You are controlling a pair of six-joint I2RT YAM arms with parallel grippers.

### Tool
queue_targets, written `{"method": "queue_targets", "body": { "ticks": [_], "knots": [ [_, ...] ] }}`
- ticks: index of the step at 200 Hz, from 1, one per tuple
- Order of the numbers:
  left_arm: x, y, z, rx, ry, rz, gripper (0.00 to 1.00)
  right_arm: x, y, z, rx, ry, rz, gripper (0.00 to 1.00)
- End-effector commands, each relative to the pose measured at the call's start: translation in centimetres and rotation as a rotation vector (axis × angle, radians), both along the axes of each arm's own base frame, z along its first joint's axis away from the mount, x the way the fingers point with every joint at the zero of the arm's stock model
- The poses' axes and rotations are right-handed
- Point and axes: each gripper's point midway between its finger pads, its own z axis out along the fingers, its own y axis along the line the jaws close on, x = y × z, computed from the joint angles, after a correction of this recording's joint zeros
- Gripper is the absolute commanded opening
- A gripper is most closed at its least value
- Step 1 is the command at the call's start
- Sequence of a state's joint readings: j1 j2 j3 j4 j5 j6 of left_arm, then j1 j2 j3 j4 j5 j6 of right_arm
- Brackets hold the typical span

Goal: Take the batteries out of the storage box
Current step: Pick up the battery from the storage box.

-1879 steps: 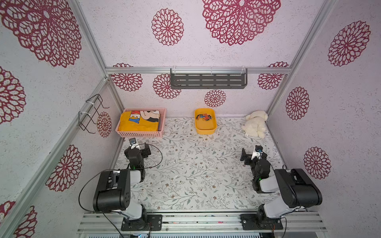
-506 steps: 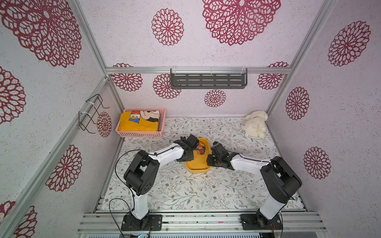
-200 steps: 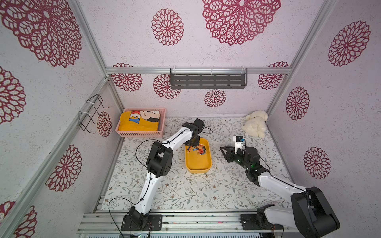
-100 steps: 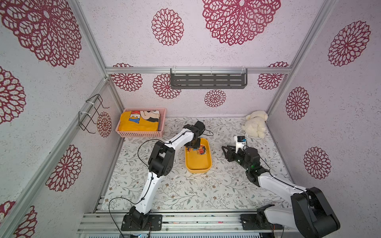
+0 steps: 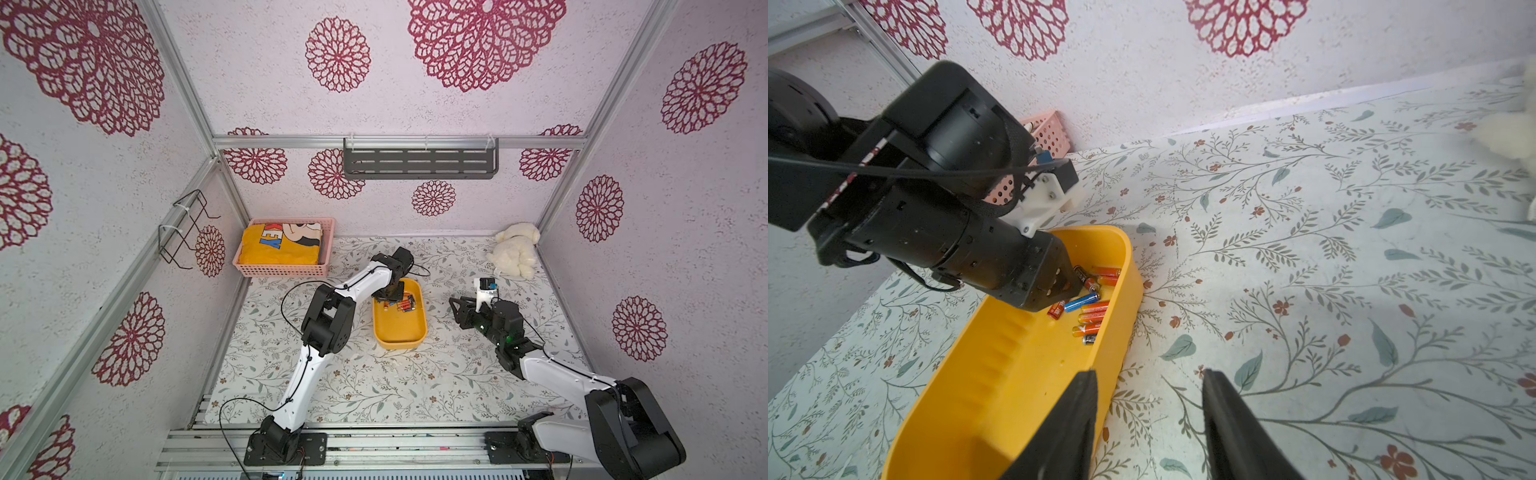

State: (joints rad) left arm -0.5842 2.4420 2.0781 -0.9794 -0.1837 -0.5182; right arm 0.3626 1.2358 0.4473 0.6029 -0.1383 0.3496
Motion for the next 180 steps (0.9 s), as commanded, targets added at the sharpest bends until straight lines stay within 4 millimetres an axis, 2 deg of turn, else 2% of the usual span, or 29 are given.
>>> {"method": "queue_targets", "body": {
  "ticks": [1,29,40,63,88,129,155,180],
  "knots": [
    [-0.9,0.1,-2.3,0.005,0.047,0.005,0.09,0.1,-0.5,1.9,0.017,-0.062,-0.03,0.47],
    [-0.7,0.0,-1.6,-0.005,0.033,0.01,0.03,0.1,-0.5,2.0,0.02,-0.067,-0.03,0.48],
    [-0.6,-0.2,-1.0,-0.014,0.021,0.012,0.0,0.1,-0.5,2.2,0.021,-0.07,-0.03,0.48],
    [-0.2,-0.7,0.7,-0.05,-0.009,0.013,0.0,0.1,-0.6,2.4,0.023,-0.079,-0.035,0.49],
    [0.1,-1.3,3.4,-0.095,-0.047,0.011,0.0,0.1,-0.7,2.7,0.026,-0.087,-0.039,0.5],
    [0.1,-1.1,9.2,-0.152,-0.13,0.031,0.0,0.1,-0.7,3.2,0.03,-0.102,-0.039,0.5],
    [-0.6,0.6,11.8,-0.161,-0.161,0.071,0.0,-0.2,0.2,4.1,0.026,-0.132,0.013,0.5],
    [-1.1,4.2,12.4,-0.146,-0.173,0.136,0.0,-1.0,2.4,5.3,-0.003,-0.177,0.109,0.51]
  ]
}}
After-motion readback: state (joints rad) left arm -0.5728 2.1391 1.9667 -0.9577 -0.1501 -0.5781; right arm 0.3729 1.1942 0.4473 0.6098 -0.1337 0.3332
